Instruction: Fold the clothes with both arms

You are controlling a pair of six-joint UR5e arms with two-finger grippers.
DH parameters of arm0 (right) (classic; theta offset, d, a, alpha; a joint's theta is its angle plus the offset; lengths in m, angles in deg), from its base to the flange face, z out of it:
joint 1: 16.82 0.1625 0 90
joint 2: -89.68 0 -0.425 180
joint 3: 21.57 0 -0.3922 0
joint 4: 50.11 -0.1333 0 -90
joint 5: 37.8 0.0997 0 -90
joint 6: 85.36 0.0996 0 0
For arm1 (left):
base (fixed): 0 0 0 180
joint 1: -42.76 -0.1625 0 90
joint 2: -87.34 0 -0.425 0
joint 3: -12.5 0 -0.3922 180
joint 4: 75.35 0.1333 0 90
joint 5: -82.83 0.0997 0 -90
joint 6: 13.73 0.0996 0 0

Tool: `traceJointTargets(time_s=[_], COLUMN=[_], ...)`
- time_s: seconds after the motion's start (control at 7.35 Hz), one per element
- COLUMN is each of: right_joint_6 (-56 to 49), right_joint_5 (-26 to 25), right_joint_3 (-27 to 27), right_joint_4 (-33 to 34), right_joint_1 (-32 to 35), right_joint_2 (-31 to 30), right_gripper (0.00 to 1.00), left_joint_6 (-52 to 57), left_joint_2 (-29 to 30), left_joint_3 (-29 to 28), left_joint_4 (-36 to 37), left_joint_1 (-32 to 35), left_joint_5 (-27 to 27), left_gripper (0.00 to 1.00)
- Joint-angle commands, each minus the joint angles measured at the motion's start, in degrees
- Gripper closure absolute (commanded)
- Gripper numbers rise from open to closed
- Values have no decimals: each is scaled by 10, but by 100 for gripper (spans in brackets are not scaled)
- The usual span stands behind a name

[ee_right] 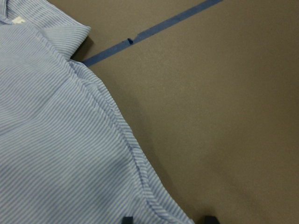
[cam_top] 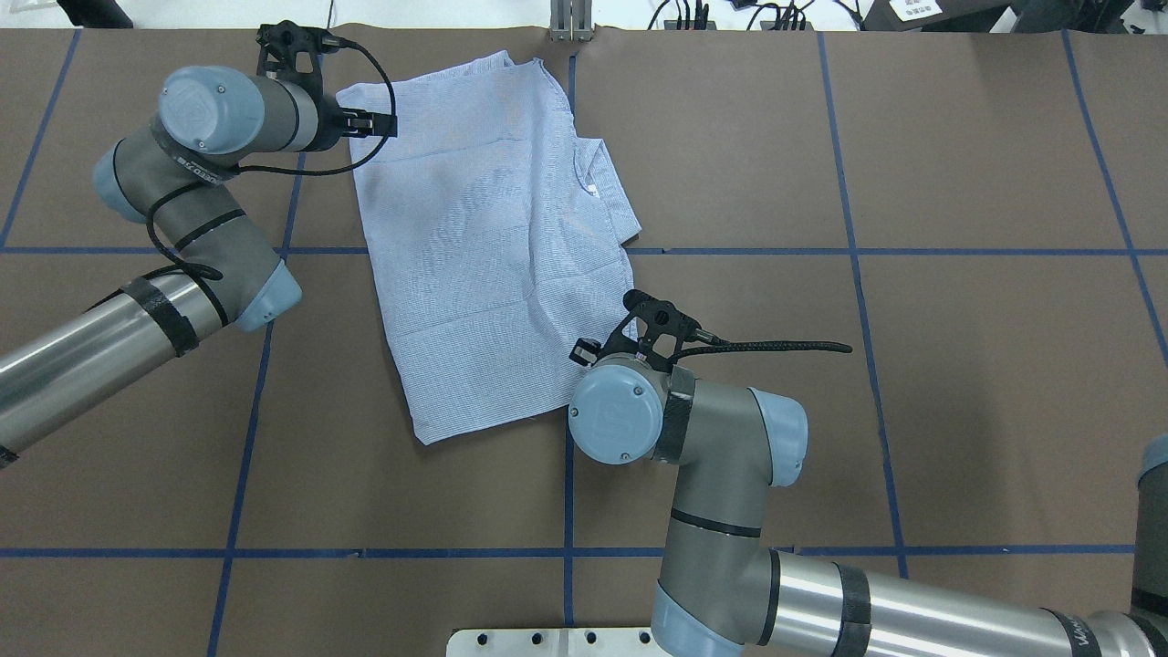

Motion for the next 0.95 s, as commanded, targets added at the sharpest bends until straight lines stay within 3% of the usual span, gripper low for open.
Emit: traceJointTargets(time_s=[0.0,0.68,0.82], right_joint_6=[6,4,-1], right_joint_5=[0,0,0], right_joint_3=[1,-5,-33], right_joint_4=[-1,0,4], right_joint_1=[0,0,4], right_joint_2=[11,14,7], right_gripper=[100,100,100], left_joint_6=[0,-1,-2], left_joint_2=[0,0,0], left_joint_3=[0,0,5], left_joint_4=[0,0,0], left_joint_1=[0,0,0], left_joint_5=[0,0,0], left_gripper=[0,0,0])
